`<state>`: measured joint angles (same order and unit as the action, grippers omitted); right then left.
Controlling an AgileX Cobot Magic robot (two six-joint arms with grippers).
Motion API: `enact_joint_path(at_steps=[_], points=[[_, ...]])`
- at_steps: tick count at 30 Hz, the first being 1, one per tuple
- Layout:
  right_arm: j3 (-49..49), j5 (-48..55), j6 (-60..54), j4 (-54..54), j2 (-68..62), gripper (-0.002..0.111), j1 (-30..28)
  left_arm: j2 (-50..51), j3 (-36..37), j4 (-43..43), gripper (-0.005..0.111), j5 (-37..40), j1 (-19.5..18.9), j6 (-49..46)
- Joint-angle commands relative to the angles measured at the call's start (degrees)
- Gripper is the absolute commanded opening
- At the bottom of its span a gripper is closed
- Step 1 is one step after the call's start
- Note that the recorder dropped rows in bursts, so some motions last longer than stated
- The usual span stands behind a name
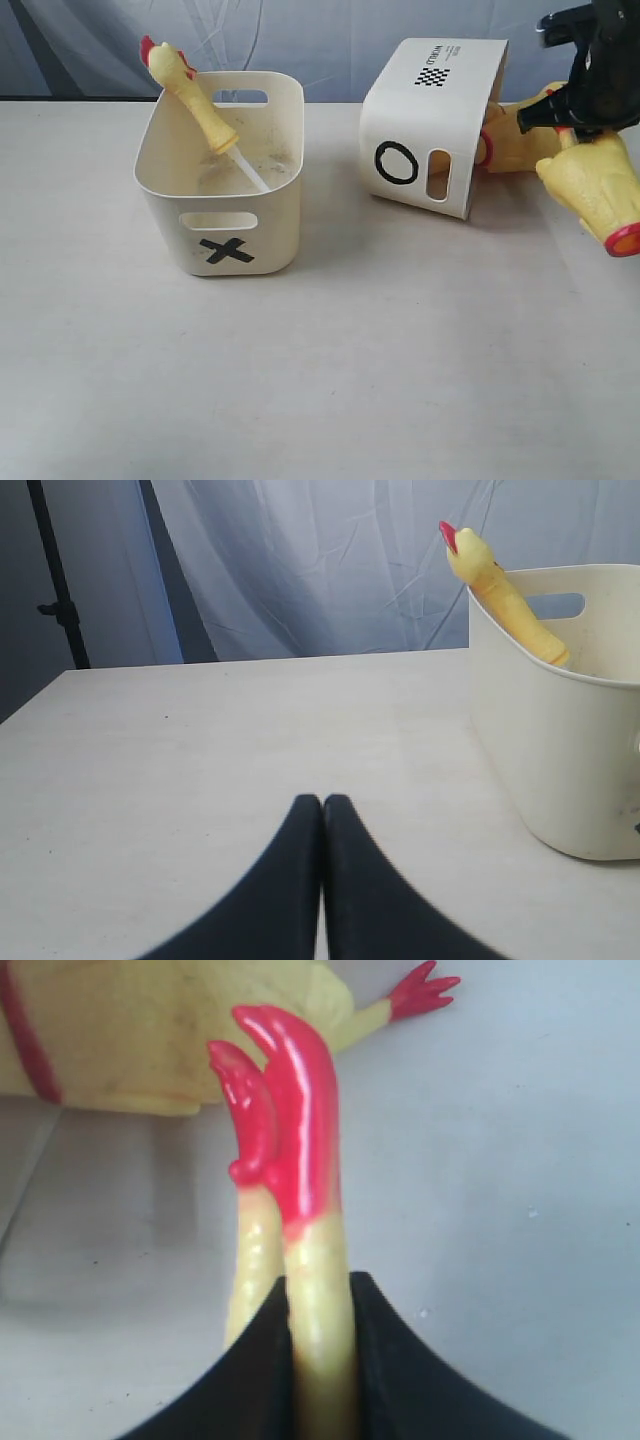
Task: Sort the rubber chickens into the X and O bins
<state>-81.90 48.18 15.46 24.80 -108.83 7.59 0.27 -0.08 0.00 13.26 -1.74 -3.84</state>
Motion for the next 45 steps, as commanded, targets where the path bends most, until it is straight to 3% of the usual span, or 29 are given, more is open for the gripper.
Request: enact_joint_path(at_steps=[1,18,22,30,38,41,45], points=[[0.0,0.7,-0.5,0.7,3.0,-0.001,-0.2,-0.3,0.1,-0.4,0.0,0.0,0.3,0.2],[0.0,12.7,-4.2,1.3,2.4,-0.001,-0.3,-0.3,0.1,-0.4,0.0,0.0,0.3,0.2],[3.9,12.1,-4.5,2.3,0.4,-0.001,-0.3,-0.3,0.1,-0.4,0.0,0.0,0.3,0.2],[15.0,-0.5,4.1,5.8,0.2,-0.001,-0.3,-0.3,0.1,-0.4,0.0,0.0,0.3,0.2],[15.9,-3.6,9.8,16.7,8.3,-0.001,-0.3,-0.3,0.1,-0.4,0.0,0.0,0.3,0.2],[15.9,-10.7,14.0,15.3,13.1,-0.001,-0.2,-0.3,0.1,-0.4,0.0,0.0,0.3,0.2],[15.9,-25.6,14.0,4.5,19.9,-0.001,-0.2,-0.3,0.1,-0.4,0.0,0.0,0.3,0.2]])
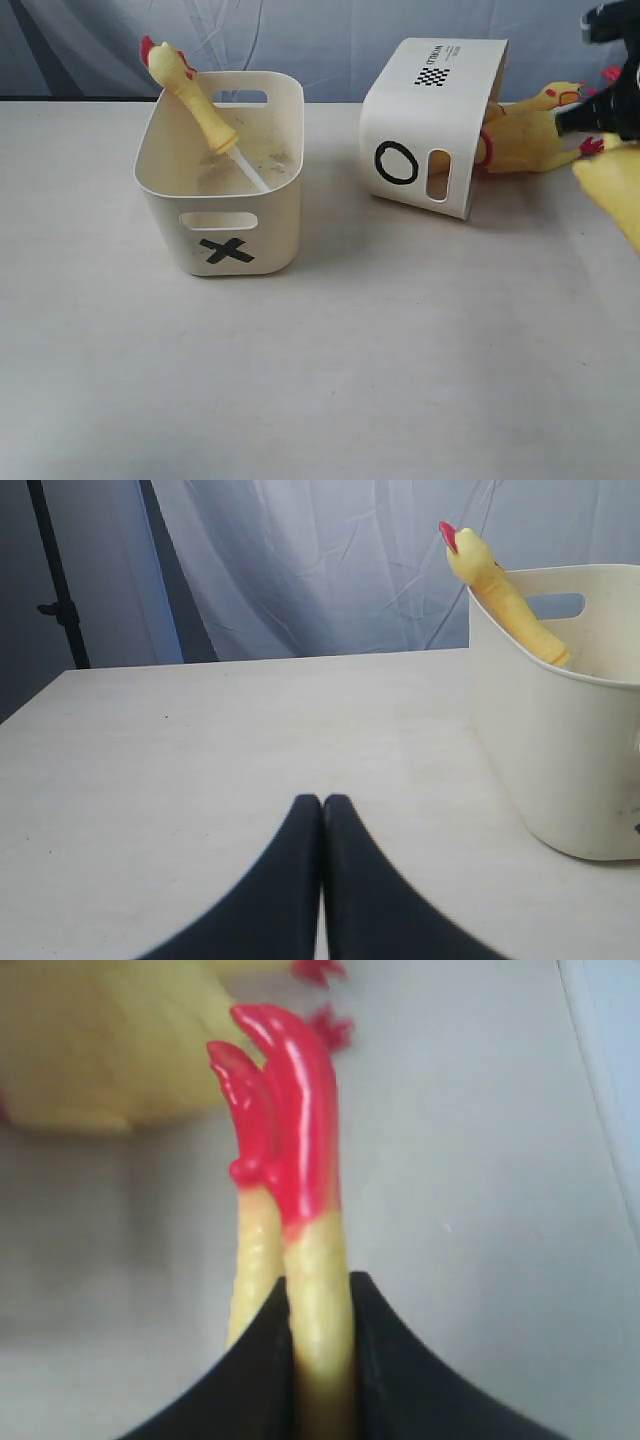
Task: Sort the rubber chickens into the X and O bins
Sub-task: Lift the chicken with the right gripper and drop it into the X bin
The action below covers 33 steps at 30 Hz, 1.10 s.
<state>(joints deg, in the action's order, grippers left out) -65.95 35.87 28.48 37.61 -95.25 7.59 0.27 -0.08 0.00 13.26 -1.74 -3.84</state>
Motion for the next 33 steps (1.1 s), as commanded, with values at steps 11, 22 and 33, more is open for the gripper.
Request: enact_joint_path(at_steps=[11,22,33], points=[[-0.1,-39.1,-19.6,-22.9,8.5,-0.001,16.8,-0.3,0.1,-0.4,0.0,0.0,0.3,0.2],[-8.5,-55.4,-18.4,-23.2,-3.5,-0.001,27.0,-0.3,0.1,-0.4,0.0,0.0,0.3,0.2],[-12.7,-68.8,11.2,-12.3,-15.6,0.009,27.4,-0.3,0.1,-0.4,0.0,0.0,0.3,0.2]])
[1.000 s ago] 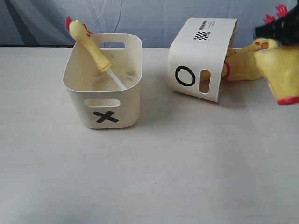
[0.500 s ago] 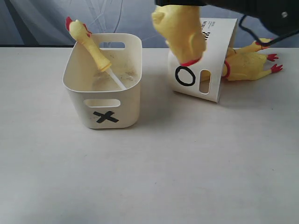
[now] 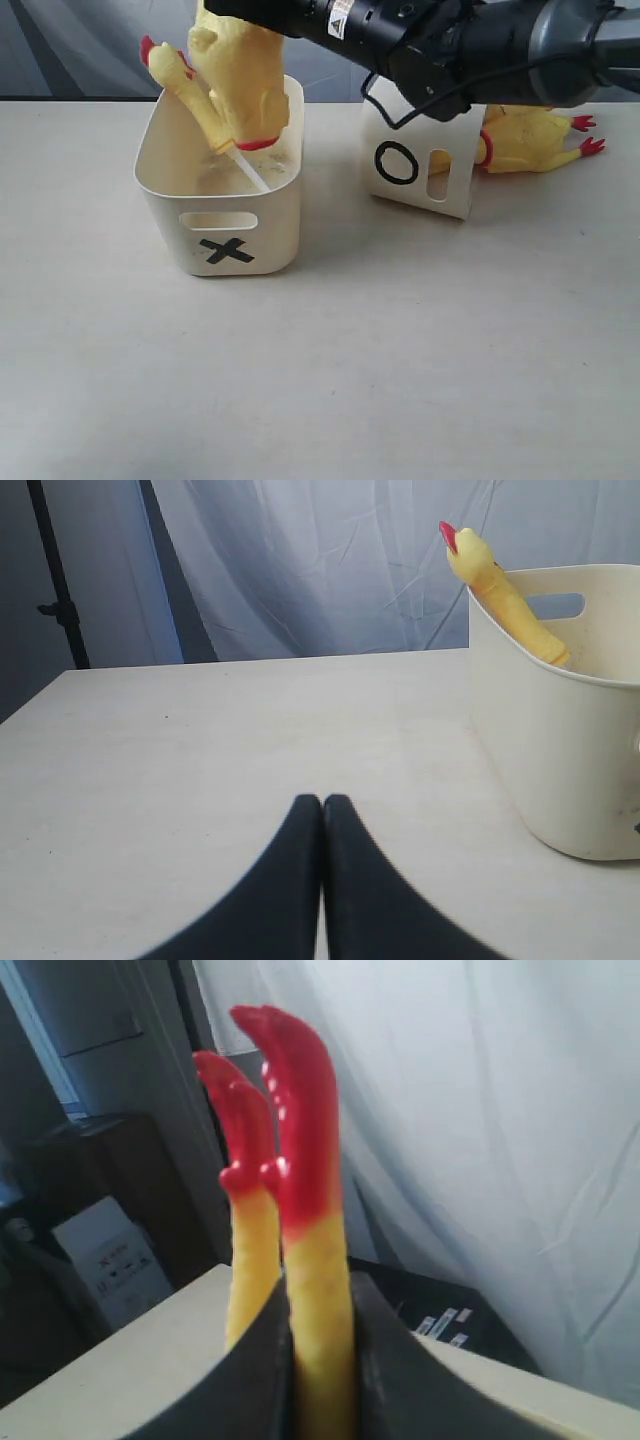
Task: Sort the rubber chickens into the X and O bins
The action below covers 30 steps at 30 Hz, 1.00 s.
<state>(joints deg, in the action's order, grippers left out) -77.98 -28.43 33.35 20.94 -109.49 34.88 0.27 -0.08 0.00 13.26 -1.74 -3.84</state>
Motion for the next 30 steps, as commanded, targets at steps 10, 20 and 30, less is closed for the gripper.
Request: enact_joint_path(at_steps=[10,20,30], points=[[-0.7,21.8,-5.2,10.5,6.2,0.061,-1.6,-0.3,0.1,-0.4,0.0,0.0,0.3,0.2],[-0.7,44.4,-5.0,10.5,8.9,0.064,-10.5,-0.3,0.1,-0.4,0.0,0.0,0.3,0.2],[0.0,47.6,-3.8,7.9,9.0,0.064,-15.0,-0.3,0.1,-0.4,0.0,0.0,0.3,0.2]])
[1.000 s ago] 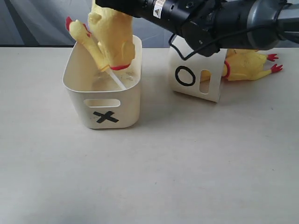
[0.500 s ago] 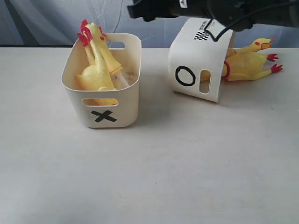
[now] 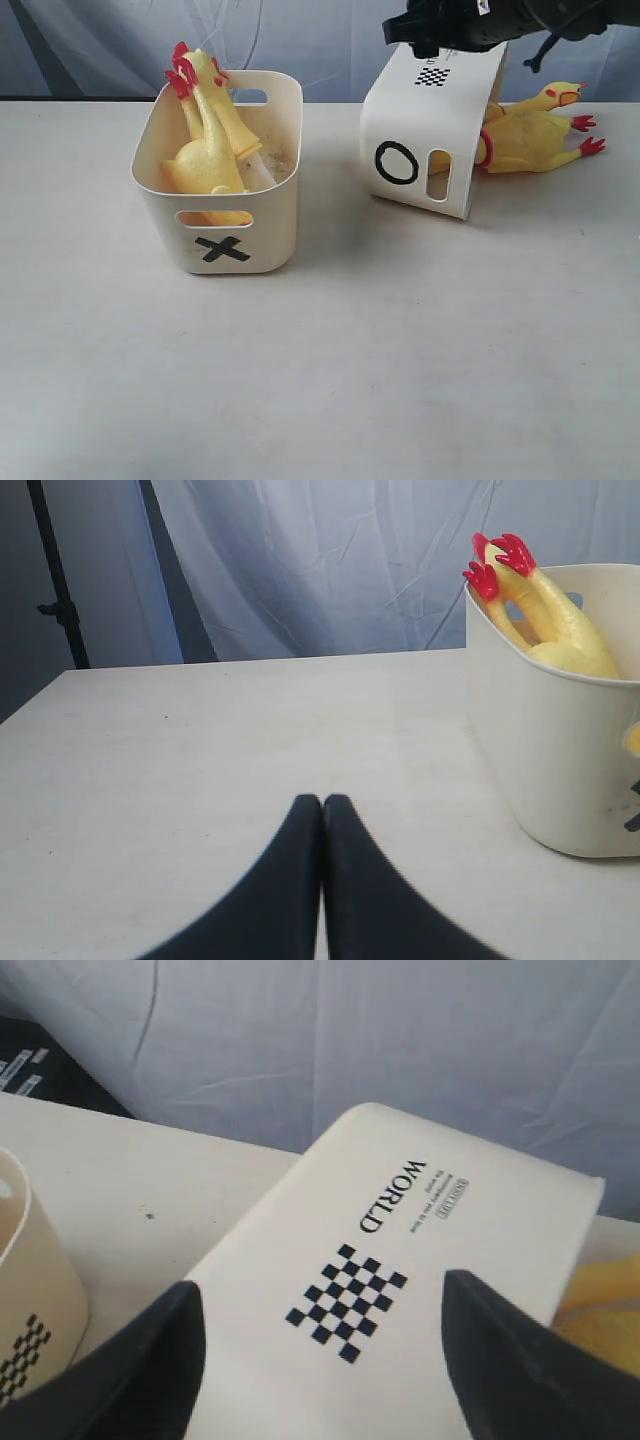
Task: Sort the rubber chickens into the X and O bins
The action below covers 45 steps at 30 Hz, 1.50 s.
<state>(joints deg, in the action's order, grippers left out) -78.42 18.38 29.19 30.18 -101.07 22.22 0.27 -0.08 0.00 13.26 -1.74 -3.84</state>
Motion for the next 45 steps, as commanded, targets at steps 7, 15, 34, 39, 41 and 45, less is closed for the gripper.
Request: enact_joint_path(at_steps=[7,15,34,39,41,45], points=[[4.7,2.3,0.4,-1.0,1.5,0.064,-5.8,-0.3,0.1,-0.4,0.0,0.0,0.3,0.2],[9.2,1.7,0.4,-1.1,4.4,0.062,-6.9,-0.3,0.1,-0.4,0.0,0.0,0.3,0.2],[14.7,-1.6,0.6,-5.3,8.4,0.055,-6.9,-0.3,0.1,-0.4,0.0,0.0,0.3,0.2],[14.7,-6.5,2.8,-14.6,5.5,0.055,-7.8,-0.3,0.1,-0.4,0.0,0.0,0.3,0.2],[14.7,-7.9,2.8,-19.5,4.5,0.055,-9.4,-0.3,0.1,-0.4,0.0,0.0,0.3,0.2],[14.7,-8.3,2.5,-23.0,3.3,0.055,-13.5,-0.3,0.1,-0.4,0.0,0.0,0.3,0.2]])
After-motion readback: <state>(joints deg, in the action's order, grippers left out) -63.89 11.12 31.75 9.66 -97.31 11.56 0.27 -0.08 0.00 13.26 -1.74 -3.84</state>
